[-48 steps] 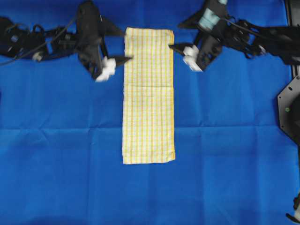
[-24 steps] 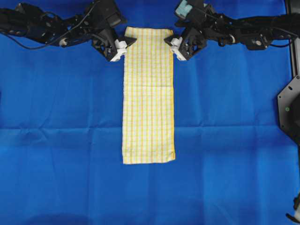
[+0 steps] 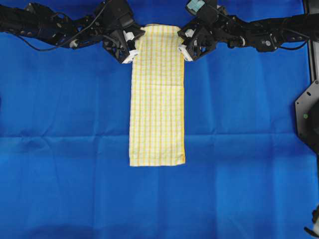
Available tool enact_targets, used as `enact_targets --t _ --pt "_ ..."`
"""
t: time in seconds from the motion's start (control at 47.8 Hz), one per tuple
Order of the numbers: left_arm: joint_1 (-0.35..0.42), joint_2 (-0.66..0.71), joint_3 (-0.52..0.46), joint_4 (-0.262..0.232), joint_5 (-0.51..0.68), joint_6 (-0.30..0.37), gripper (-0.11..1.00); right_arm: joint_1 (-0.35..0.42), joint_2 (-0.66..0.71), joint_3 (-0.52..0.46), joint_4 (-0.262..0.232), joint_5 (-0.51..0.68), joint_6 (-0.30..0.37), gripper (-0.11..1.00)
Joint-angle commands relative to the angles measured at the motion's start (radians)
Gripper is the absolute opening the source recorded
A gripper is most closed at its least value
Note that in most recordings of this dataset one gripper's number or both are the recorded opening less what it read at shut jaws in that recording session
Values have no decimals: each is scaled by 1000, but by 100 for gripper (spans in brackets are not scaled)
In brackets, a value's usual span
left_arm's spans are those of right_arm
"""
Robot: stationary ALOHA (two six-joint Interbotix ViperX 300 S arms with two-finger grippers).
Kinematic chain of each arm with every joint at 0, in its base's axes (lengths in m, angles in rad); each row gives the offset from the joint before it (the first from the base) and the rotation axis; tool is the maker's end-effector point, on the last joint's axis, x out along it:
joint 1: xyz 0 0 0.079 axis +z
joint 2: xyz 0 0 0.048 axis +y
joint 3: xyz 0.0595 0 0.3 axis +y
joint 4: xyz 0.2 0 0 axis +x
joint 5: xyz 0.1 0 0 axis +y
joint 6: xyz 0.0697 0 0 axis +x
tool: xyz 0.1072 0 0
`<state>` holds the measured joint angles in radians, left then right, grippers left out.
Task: Fold the yellow towel.
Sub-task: 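Lift the far end and fold it toward the near end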
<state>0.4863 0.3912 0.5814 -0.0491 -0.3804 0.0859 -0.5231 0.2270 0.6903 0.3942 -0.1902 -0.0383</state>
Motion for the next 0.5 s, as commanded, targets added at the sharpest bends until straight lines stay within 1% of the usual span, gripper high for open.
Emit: enact_targets --t 0.0,0.314,0.481 --pt "20 -14 -15 -3 -3 2 4 -3 -14 -15 5 -23 -3 7" --pt "20 -28 -5 -3 5 -3 4 -9 -15 -23 5 -29 -12 7" --pt "15 -72 -5 -3 34 -2 5 -9 -58 -15 5 -23 -12 7"
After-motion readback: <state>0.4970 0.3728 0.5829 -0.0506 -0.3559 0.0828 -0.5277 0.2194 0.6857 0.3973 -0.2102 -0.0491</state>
